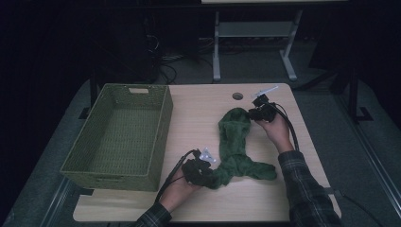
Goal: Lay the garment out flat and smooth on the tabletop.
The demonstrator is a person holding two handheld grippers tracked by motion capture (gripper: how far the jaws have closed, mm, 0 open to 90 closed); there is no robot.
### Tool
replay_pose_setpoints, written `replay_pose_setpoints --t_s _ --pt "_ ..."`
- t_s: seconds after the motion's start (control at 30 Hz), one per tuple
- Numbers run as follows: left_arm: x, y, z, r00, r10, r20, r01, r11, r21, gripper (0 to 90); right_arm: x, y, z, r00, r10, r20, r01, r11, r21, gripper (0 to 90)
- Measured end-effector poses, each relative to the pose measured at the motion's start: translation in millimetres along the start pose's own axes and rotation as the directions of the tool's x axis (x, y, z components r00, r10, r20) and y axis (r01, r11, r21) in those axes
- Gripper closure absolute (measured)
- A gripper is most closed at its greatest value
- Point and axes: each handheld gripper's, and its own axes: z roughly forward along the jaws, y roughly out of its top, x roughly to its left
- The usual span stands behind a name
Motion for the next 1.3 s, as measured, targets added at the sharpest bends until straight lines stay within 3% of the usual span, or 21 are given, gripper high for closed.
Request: replay_pose_setpoints --t_s 0.1,0.33,0.57,0.77,0.8,0.97,1.1,1.3 --pt "2.0 1.3 -3.8 0.9998 0.019 -0.012 -0.019 0.9998 0.0 62.7 1.2 -1.1 -16.4 0.9999 -0.004 -0.01 0.004 0.9993 -0.037 65.7" --pt "2.8 1.3 -14.2 0.9998 0.008 -0.021 -0.009 0.9996 -0.028 62.0 14.3 -18.7 -44.4 0.9969 -0.055 -0.056 0.052 0.9966 -0.063 71.6" --pt "2.4 -2.0 -28.1 0.9997 -0.005 -0.023 0.003 0.998 -0.064 58.4 30.0 -48.8 -69.7 0.9897 -0.102 -0.101 0.093 0.9921 -0.084 69.6" --pt "3.3 -7.3 -33.8 0.9998 0.001 -0.021 -0.003 0.9955 -0.095 53.2 38.7 -78.3 -91.4 0.9863 -0.104 -0.128 0.092 0.9907 -0.101 66.1" --pt "2.9 -7.1 -34.0 0.9998 -0.007 -0.017 0.006 0.9937 -0.112 53.2 40.8 -84.4 -94.8 0.9874 -0.102 -0.121 0.09 0.9907 -0.102 65.4" --pt "-1.5 -2.7 -36.9 0.9996 0.024 -0.013 -0.026 0.9913 -0.129 53.7 44.7 -119.7 -105.0 0.993 -0.085 -0.082 0.077 0.9924 -0.096 60.0" --pt "-6.3 -0.4 -35.0 0.9991 0.043 -0.008 -0.043 0.9912 -0.125 54.0 42.1 -146.9 -108.8 0.9978 -0.04 -0.053 0.035 0.9961 -0.081 56.3" --pt "-7.7 -1.3 -34.4 0.9986 0.051 -0.014 -0.052 0.992 -0.115 54.1 44.2 -174.3 -120.1 0.9972 0.004 -0.074 -0.009 0.997 -0.077 57.3"
